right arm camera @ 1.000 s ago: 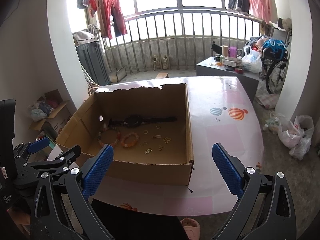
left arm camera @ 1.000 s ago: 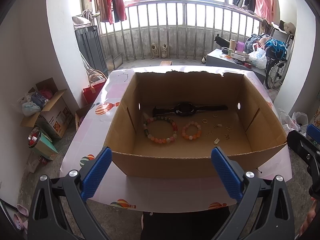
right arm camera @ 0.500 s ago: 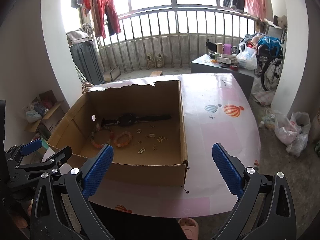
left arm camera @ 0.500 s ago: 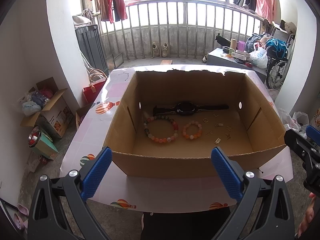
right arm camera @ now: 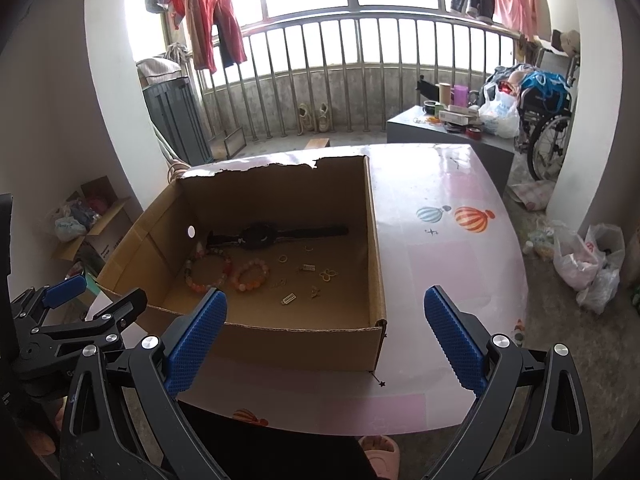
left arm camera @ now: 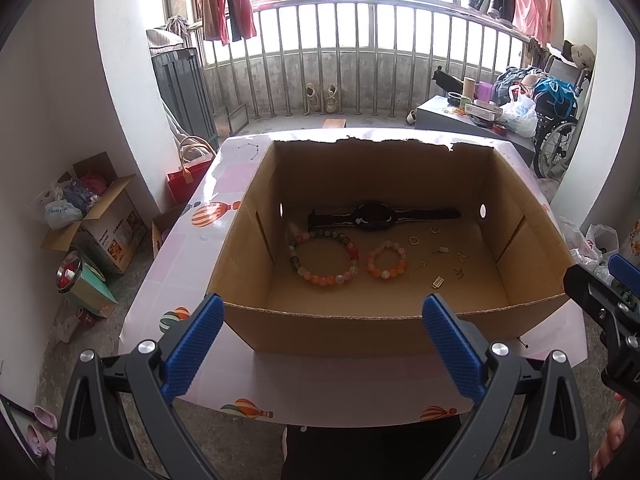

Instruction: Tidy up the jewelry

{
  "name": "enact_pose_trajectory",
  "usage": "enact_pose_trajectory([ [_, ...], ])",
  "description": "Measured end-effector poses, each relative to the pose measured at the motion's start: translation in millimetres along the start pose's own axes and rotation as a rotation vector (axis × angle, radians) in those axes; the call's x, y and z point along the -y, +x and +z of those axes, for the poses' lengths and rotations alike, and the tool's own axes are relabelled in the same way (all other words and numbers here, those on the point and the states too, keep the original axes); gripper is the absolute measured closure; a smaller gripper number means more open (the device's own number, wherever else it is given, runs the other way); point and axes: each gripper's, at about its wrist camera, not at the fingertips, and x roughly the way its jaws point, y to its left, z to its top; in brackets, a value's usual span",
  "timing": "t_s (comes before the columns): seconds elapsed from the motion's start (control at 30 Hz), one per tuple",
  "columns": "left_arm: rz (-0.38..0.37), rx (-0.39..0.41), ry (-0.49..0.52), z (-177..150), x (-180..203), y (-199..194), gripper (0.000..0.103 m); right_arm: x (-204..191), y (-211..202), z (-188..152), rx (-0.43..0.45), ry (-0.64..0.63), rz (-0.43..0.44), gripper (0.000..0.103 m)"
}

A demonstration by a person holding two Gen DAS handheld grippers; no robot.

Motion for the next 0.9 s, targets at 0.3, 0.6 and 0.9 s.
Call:
enact_pose_trajectory([
  [0.3, 0.003, 0.008, 0.001, 0.4, -0.2, -2.5, 0.006, -0.4, 1.9, -0.1, -0.001, 0.0, 0.003, 0.008],
  [0.6, 0.003, 0.007, 0.002, 0.6, -0.7, -2.8, 0.006, -0.1, 1.3, -0.2, -0.002, 0.0, 0.002, 0.008],
  [0.9, 0.004, 0.006, -0.001, 0.0, -0.8, -2.3, 0.006, -0.1, 1.4, -0.1, -0.001, 0.001, 0.002, 0.008],
])
